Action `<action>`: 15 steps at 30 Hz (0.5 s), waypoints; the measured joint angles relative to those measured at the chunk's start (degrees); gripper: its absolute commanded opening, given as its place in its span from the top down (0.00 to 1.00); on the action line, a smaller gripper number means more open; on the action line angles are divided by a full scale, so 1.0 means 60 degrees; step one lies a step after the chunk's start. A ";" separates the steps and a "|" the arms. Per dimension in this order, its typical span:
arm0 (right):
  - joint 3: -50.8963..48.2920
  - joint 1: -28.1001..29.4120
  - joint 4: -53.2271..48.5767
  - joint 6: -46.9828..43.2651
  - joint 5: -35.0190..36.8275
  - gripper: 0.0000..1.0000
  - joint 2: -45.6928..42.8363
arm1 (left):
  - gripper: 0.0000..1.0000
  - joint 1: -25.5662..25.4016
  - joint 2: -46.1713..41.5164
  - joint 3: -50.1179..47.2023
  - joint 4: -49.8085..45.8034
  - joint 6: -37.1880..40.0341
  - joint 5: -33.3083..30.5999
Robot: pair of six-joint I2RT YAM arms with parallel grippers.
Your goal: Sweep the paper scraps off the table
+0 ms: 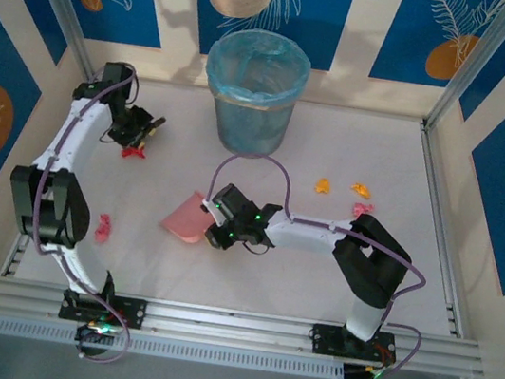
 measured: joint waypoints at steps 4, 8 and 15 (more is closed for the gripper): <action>0.0011 -0.0007 0.0004 0.0066 0.0000 1.00 0.0000 | 1.00 -0.0568 -0.0667 -0.0732 0.0095 -0.0248 0.0138; 0.0018 -0.0015 0.0033 0.0135 0.0000 1.00 0.0018 | 1.00 -0.1501 -0.1359 -0.1413 0.0306 -0.0568 0.0219; 0.0018 -0.0160 0.0080 0.0368 -0.0029 1.00 0.0127 | 1.00 -0.2769 -0.2470 -0.2594 0.0576 -0.1209 0.0641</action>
